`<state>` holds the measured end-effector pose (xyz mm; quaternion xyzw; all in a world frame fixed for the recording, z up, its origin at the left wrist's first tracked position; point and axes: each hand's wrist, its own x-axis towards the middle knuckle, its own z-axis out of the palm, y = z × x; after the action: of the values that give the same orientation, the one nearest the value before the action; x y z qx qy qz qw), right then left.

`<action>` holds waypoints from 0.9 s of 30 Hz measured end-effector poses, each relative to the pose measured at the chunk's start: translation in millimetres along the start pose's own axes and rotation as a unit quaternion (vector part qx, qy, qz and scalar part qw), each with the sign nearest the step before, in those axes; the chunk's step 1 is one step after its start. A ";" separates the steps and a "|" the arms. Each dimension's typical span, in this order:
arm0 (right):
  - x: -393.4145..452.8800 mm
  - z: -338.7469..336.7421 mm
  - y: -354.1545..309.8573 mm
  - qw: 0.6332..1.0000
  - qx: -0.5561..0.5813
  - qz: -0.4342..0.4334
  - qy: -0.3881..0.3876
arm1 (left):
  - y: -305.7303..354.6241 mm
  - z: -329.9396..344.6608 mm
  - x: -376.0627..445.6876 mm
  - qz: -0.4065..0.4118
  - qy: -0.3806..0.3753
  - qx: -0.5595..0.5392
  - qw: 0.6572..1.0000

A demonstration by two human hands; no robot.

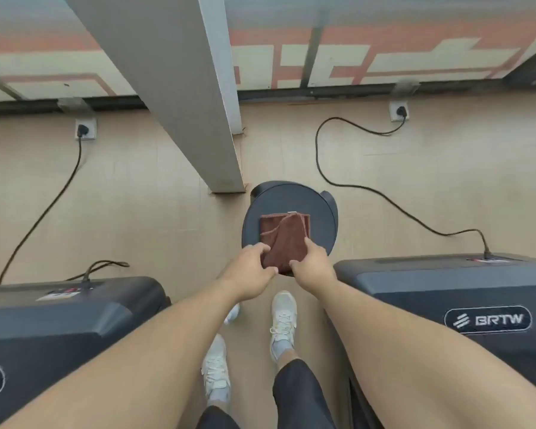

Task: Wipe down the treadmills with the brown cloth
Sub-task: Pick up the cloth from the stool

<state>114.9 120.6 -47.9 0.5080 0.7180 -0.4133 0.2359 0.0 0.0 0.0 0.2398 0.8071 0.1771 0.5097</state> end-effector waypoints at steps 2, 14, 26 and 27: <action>24.3 8.5 13.7 0.999 0.035 0.022 0.031 | -7.0 14.9 10.0 -0.023 -0.007 -0.012 1.000; 53.2 36.6 37.4 0.994 0.028 0.102 0.035 | -46.2 46.6 -18.5 -0.094 -0.040 -0.015 0.995; -61.6 7.4 21.9 0.990 0.135 -0.002 0.047 | -53.2 28.7 -99.0 -0.112 -0.059 -0.085 0.988; -80.2 3.5 19.4 0.988 0.145 -0.010 0.055 | -49.3 25.9 -108.0 -0.109 -0.051 -0.098 0.988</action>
<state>162.4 77.5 4.1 0.5514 0.6676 -0.4867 0.1157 52.8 -100.7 42.7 0.1077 0.7804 0.1861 0.5871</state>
